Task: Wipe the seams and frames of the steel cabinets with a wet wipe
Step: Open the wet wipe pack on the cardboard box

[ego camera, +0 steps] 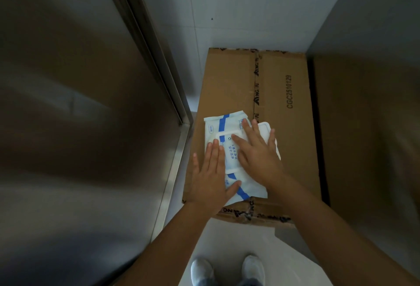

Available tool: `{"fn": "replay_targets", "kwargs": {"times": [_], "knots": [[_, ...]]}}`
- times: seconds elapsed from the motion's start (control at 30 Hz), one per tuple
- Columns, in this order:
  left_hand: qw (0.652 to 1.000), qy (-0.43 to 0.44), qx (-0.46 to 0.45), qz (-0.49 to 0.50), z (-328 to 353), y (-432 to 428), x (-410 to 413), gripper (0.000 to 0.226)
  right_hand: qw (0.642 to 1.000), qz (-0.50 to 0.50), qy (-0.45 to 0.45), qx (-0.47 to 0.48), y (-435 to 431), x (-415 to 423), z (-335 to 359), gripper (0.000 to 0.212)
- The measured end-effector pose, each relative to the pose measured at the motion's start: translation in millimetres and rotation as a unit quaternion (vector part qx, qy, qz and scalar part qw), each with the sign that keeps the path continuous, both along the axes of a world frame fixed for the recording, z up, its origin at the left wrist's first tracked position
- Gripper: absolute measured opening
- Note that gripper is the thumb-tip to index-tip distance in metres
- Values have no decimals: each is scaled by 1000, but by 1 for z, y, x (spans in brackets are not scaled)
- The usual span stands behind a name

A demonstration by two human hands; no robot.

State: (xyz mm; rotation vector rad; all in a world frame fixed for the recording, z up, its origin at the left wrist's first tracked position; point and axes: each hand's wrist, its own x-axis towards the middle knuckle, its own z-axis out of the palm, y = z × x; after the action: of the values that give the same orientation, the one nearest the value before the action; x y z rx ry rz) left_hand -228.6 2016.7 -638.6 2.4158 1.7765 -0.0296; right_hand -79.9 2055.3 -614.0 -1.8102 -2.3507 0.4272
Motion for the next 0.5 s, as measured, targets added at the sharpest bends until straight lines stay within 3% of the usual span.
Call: {"fn": "replay_targets", "kwargs": {"times": [0.5], "knots": [[1000,17,-25,0,-4,-1,-2,86,967,-168,186,-42,6,-14,-10,12]]}}
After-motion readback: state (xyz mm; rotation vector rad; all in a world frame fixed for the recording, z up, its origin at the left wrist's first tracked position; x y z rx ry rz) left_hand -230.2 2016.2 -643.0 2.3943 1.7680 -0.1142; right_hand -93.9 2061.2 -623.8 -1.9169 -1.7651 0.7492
